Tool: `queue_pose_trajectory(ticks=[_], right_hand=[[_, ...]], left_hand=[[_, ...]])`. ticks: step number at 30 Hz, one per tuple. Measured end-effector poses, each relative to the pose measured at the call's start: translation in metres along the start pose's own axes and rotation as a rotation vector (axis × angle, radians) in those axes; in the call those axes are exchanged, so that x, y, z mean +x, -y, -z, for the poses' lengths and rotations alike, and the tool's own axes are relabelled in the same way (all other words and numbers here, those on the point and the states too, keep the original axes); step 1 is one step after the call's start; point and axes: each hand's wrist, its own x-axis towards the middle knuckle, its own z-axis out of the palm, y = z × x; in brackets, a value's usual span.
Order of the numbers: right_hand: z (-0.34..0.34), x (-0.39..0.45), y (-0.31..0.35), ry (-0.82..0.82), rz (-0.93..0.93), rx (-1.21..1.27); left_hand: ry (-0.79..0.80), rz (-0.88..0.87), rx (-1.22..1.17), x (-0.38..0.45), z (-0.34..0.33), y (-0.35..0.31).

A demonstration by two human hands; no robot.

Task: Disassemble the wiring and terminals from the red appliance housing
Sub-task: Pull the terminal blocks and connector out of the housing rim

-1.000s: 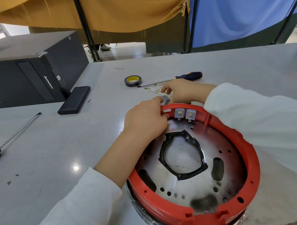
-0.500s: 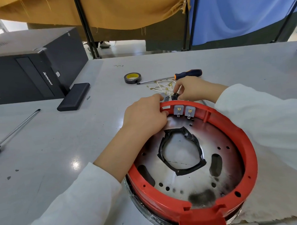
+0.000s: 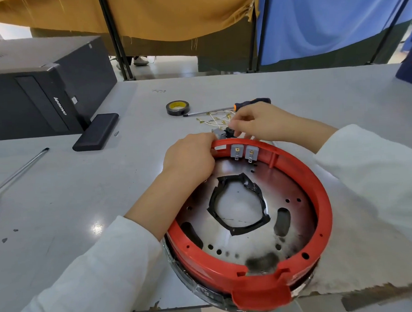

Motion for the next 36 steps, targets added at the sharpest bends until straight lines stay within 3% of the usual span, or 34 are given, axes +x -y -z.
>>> queue_pose_trajectory(ticks=[3,10,16,24,36], right_hand=[[-0.008,-0.018,0.010,0.081,0.087,-0.101],[-0.011,-0.038,0.016,0.157,0.103,-0.057],[-0.023,-0.037,0.023,0.079,0.085,-0.177],[-0.029,-0.053,0.012,-0.083,0.174,-0.422],[-0.034,-0.054,0.016,-0.117,0.134,-0.551]], left_hand=[[-0.005,0.056,0.028,-0.006,0.002,-0.004],[0.024,0.164,0.033,-0.017,0.009,0.003],[0.171,-0.107,-0.100,-0.011,0.015,0.002],[0.003,-0.239,-0.115,-0.002,0.002,0.002],[-0.120,-0.178,0.013,0.000,-0.002,-0.004]])
